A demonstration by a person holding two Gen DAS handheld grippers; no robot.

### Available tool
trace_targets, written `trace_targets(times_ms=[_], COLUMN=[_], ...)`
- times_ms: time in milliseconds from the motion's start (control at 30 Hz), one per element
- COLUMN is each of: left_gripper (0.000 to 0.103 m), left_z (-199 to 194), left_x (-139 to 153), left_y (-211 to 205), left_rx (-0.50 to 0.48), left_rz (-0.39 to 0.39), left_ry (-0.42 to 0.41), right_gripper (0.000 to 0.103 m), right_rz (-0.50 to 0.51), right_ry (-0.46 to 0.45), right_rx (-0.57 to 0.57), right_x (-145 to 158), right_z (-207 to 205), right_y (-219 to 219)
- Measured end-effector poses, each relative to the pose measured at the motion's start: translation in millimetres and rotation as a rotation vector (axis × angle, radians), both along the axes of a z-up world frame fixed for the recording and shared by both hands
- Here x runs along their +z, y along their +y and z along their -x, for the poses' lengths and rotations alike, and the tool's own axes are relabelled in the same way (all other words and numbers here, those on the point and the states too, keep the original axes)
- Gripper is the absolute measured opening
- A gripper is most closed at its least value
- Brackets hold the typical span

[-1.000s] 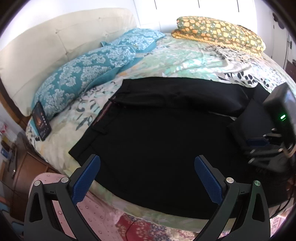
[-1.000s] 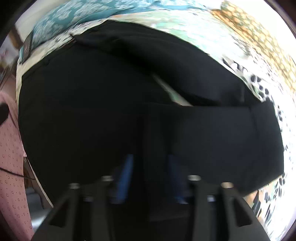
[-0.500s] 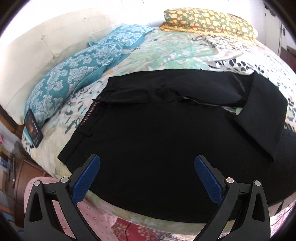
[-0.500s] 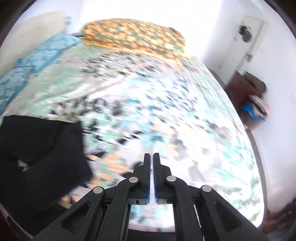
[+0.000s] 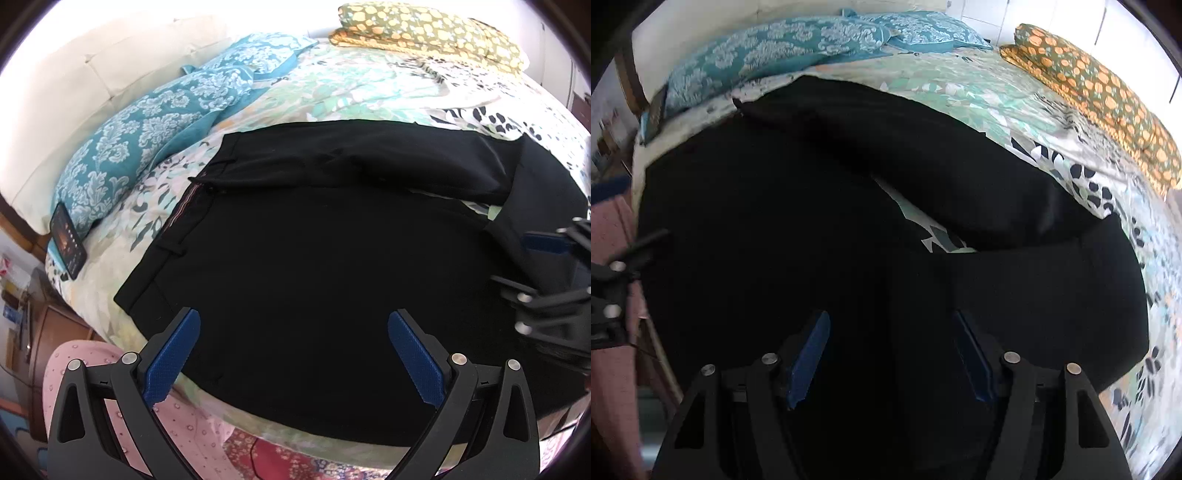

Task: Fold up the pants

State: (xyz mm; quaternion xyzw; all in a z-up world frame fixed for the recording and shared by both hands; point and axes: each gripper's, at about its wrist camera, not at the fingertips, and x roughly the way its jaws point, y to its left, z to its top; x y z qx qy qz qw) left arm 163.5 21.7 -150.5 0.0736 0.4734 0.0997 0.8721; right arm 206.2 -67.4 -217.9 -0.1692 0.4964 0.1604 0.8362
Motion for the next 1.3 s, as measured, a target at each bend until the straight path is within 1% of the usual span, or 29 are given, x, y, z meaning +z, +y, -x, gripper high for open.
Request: trace_targets(times_ms=[33,67,100,200,267,333,367,433,467,533,633,700,733,800,900,967,1000,1033,1067,1100,1133,1233,1300], left_gripper=[0.102,0.102,0.102,0.102,0.102,0.102,0.102,0.102,0.102,0.102,0.102,0.102,0.102,0.102,0.102,0.102,0.102,0.102,0.102,0.102,0.102,0.102,0.102], left_z=[0.5,0.9,0.8,-1.0,-4.2,-6.9,-7.9,-8.9,-8.9,-8.9,-9.8,-10.2,-10.2,-10.4,-12.2,-13.4,-13.7,-13.7,-13.9,-14.1,-14.5,-15.4,-16.6], left_x=[0.8,1.7,2.9,3.3,0.7,-1.9,-3.6,-5.7,-6.3,-6.9,-8.6,-11.2,-13.0,-15.3,-18.5,-21.3,-22.9,-23.8,-23.8,-23.7,-23.2,-24.3,-28.0], left_y=[2.3,4.3,6.9,10.8,10.6,9.4,7.1,1.8,-1.9,-7.8,-15.5,-21.3,-25.4,-31.9,-41.6,-47.1,-49.4,-51.4,-52.7,-53.4,-53.6,-53.1,-53.1], left_rx=[0.007,0.012,0.018,0.027,0.029,0.025,0.02,0.003,-0.006,-0.023,-0.047,-0.067,-0.08,-0.103,-0.135,-0.15,-0.156,-0.162,-0.168,-0.173,-0.176,-0.173,-0.165], left_rz=[0.006,0.014,0.028,0.064,0.084,0.093,0.09,0.063,0.044,0.016,0.002,-0.019,-0.034,-0.057,-0.081,-0.105,-0.117,-0.123,-0.122,-0.114,-0.109,-0.105,-0.112], left_ry=[-0.001,-0.003,-0.006,-0.005,0.007,0.021,0.027,0.03,0.028,0.022,0.025,0.036,0.043,0.051,0.058,0.065,0.068,0.069,0.07,0.07,0.069,0.074,0.092], right_gripper=[0.02,0.018,0.015,0.014,0.014,0.013,0.013,0.013,0.013,0.013,0.012,0.01,0.004,0.0,0.0,0.0,0.001,0.013,0.025,0.052,0.058,0.058,0.058], right_rz=[-0.025,-0.058,-0.081,-0.187,-0.216,-0.181,-0.143,-0.037,0.008,0.049,0.035,0.04,0.06,0.097,0.098,0.056,0.0,-0.074,-0.152,-0.208,-0.236,-0.221,-0.191], right_ry=[0.017,0.028,0.015,-0.036,-0.065,-0.085,-0.098,-0.123,-0.127,-0.128,-0.1,-0.104,-0.117,-0.155,-0.183,-0.187,-0.162,-0.107,-0.041,0.012,0.054,0.132,0.144], right_rx=[-0.036,-0.09,-0.148,-0.318,-0.417,-0.49,-0.519,-0.568,-0.596,-0.674,-0.775,-0.803,-0.805,-0.791,-0.775,-0.767,-0.771,-0.79,-0.817,-0.846,-0.86,-0.841,-0.83], right_x=[0.7,8.4,22.3,78.8,112.1,138.1,146.5,161.6,162.9,157.1,132.7,119.7,116.7,116.5,113.1,112.3,107.8,99.3,87.4,74.2,60.9,26.8,8.9], right_z=[-2.0,-3.6,-3.9,-0.5,2.4,-5.7,-11.8,-28.9,-40.5,-56.8,-72.7,-82.9,-89.1,-96.7,-113.9,-120.0,-120.7,-123.0,-124.6,-124.8,-125.4,-134.9,-144.0], right_y=[-9.1,-27.7,-50.8,-145.5,-207.6,-262.0,-288.5,-337.3,-361.1,-410.4,-464.7,-479.6,-486.6,-498.4,-512.4,-526.3,-539.5,-552.9,-566.4,-577.2,-583.2,-582.1,-576.6])
